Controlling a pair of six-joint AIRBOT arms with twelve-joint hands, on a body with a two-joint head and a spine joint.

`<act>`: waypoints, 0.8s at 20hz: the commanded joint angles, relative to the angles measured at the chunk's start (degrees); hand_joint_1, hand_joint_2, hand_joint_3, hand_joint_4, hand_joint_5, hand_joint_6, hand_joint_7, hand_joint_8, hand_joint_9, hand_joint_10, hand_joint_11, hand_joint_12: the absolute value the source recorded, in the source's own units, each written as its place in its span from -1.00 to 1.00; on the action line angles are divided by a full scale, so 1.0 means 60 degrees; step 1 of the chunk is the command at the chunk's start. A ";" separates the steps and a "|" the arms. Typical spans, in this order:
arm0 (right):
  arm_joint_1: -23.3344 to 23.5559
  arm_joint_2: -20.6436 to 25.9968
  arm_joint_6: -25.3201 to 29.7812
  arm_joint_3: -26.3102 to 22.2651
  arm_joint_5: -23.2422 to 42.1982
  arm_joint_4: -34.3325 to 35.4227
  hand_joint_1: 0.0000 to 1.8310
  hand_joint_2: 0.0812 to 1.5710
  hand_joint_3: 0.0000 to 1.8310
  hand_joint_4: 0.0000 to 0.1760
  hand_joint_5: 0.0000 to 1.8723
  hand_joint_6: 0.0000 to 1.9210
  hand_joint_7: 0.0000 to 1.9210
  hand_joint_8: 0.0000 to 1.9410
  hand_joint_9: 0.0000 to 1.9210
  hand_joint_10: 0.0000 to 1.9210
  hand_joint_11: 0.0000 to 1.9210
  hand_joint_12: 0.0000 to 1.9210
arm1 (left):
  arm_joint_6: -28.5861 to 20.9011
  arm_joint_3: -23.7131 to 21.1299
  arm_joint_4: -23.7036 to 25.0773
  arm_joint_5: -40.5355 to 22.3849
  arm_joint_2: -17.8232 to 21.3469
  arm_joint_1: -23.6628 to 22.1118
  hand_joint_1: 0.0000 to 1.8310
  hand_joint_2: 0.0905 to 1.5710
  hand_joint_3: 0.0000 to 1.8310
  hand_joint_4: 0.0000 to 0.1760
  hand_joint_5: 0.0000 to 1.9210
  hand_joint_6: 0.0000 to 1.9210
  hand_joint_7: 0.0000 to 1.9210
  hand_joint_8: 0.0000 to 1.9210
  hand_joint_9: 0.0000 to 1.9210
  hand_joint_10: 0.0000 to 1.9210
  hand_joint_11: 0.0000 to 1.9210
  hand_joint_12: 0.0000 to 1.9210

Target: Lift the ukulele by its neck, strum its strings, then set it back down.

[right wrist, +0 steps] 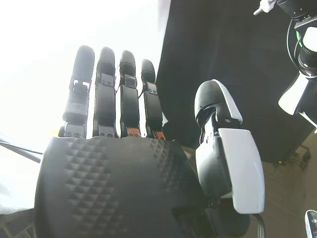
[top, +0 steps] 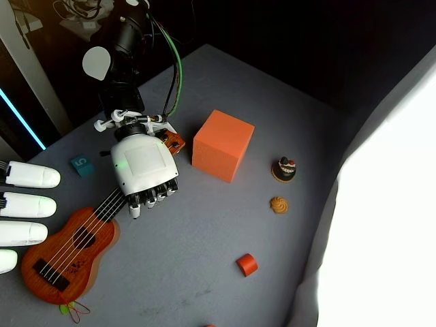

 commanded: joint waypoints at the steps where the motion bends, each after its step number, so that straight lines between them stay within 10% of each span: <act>1: 0.0071 0.0053 0.0044 0.0003 0.1093 0.0213 -0.68 0.66 -1.00 -1.00 -0.63 -0.98 -0.60 -1.00 -0.68 -0.82 -1.00 0.23 | -0.0058 0.0075 0.0662 0.0476 -0.0032 0.0062 0.58 0.61 -1.00 0.95 0.40 1.00 0.56 1.00 0.65 1.00 0.67 1.00; 10: 0.0070 0.0053 0.0044 0.0003 0.1116 0.0205 -0.68 0.67 -1.00 -1.00 -0.63 -0.98 -0.61 -1.00 -0.70 -0.82 -1.00 0.19 | -0.0560 0.0091 0.1039 0.1307 -0.0245 0.0509 0.57 0.59 -1.00 1.00 0.25 1.00 0.41 1.00 0.52 1.00 0.56 1.00; 11: 0.0070 0.0053 0.0044 0.0003 0.1118 0.0202 -0.68 0.67 -1.00 -1.00 -0.62 -0.98 -0.60 -0.99 -0.68 -0.82 -1.00 0.21 | -0.0572 0.0092 0.1039 0.1329 -0.0273 0.0534 0.44 0.56 -1.00 -0.43 0.02 1.00 0.27 1.00 0.42 1.00 0.47 1.00; 12: 0.0070 0.0053 0.0044 0.0003 0.1119 0.0200 -0.68 0.67 -1.00 -1.00 -0.62 -0.98 -0.59 -0.99 -0.68 -0.82 -1.00 0.21 | -0.0573 0.0092 0.1039 0.1330 -0.0297 0.0552 0.19 0.62 -0.96 -1.00 -0.28 0.75 0.15 1.00 0.33 1.00 0.40 1.00; 15: 0.0070 0.0053 0.0043 0.0003 0.1124 0.0191 -0.66 0.66 -1.00 -1.00 -0.61 -0.97 -0.59 -1.00 -0.69 -0.82 -1.00 0.22 | -0.0573 0.0097 0.1040 0.1382 -0.0434 0.0605 0.09 0.59 -0.97 -1.00 -0.29 0.56 -0.26 0.94 -0.08 1.00 -0.01 1.00; 16: 0.0070 0.0053 0.0043 0.0003 0.1128 0.0184 -0.65 0.65 -1.00 -1.00 -0.61 -0.97 -0.58 -0.99 -0.69 -0.82 -1.00 0.24 | -0.0573 0.0103 0.1040 0.1410 -0.0496 0.0607 -0.05 0.65 -0.97 -0.42 -0.38 0.66 -0.42 0.88 -0.26 1.00 -0.20 1.00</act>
